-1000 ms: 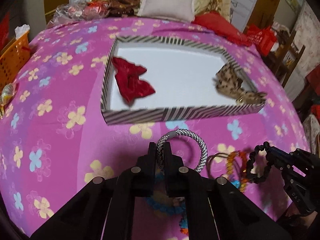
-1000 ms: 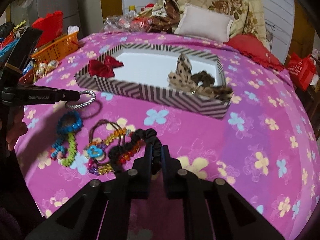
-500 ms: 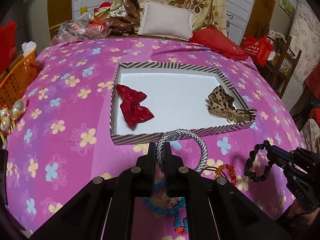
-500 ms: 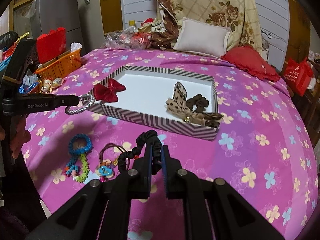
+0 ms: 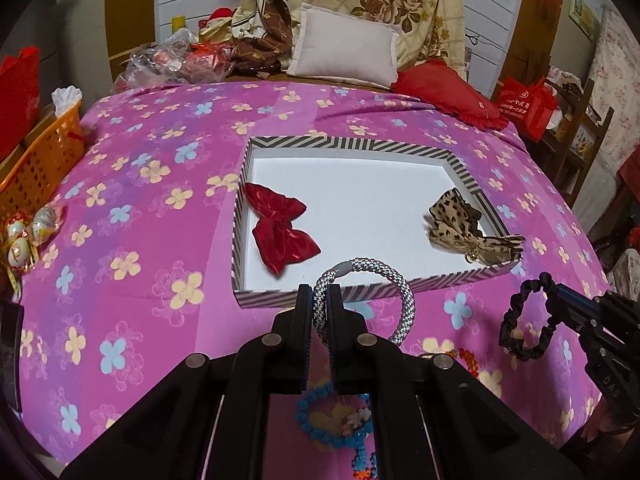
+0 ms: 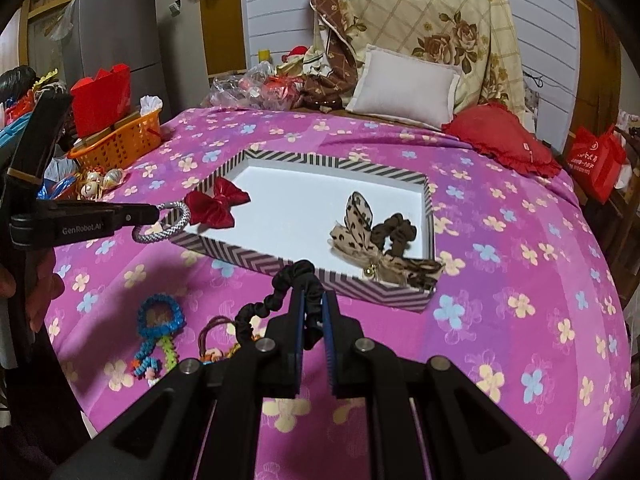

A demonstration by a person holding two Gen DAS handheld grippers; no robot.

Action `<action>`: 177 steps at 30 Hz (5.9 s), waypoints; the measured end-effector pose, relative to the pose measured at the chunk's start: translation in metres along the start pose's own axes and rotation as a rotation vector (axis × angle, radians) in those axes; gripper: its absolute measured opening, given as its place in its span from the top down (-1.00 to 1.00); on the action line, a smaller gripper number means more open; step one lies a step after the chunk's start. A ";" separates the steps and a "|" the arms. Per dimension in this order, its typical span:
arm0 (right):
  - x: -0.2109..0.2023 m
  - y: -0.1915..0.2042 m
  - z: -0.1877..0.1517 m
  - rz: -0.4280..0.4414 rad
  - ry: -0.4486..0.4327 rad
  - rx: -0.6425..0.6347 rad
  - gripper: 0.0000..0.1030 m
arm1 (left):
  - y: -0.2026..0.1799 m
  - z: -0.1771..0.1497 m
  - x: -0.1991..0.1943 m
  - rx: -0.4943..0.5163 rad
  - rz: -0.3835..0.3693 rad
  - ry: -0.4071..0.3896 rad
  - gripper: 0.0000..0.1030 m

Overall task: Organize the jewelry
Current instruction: 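Carry the silver bangle into the tray with the left gripper while the right carries the black scrunchie, then open both grippers to release the bangle and scrunchie in the tray, then withdraw both tools from the tray toward the beaded bracelets on the bedspread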

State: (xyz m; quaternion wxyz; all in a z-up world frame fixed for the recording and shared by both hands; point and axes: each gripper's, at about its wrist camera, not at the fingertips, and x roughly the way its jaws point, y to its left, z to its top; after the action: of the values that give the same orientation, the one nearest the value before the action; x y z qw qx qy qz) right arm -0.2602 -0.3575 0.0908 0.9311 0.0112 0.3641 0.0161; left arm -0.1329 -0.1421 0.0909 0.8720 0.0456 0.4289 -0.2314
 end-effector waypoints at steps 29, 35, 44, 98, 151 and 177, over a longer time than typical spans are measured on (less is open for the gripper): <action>0.045 -0.009 0.047 0.020 0.003 0.024 0.83 | -0.002 0.041 0.032 -0.020 0.018 -0.002 1.00; 0.070 -0.010 0.059 0.032 0.024 0.026 0.83 | -0.002 0.045 0.051 -0.037 0.025 0.016 1.00; 0.112 -0.014 0.067 0.048 0.080 0.033 0.83 | 0.001 0.047 0.081 -0.047 0.053 0.052 1.00; 0.069 -0.007 0.021 -0.002 0.109 0.095 -0.34 | -0.003 0.000 0.035 -0.024 0.146 -0.010 0.82; -0.037 0.029 -0.031 0.008 0.054 0.089 -0.55 | -0.009 -0.083 -0.072 -0.033 0.186 -0.088 0.82; -0.037 0.035 -0.033 0.011 0.080 0.068 -0.55 | 0.001 -0.092 -0.070 -0.065 0.136 -0.038 0.82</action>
State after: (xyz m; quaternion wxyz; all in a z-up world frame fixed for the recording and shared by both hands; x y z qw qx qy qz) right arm -0.3104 -0.3232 0.0930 0.9149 0.0439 0.4011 0.0091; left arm -0.2362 -0.0904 0.0864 0.8946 0.0419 0.4157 -0.1586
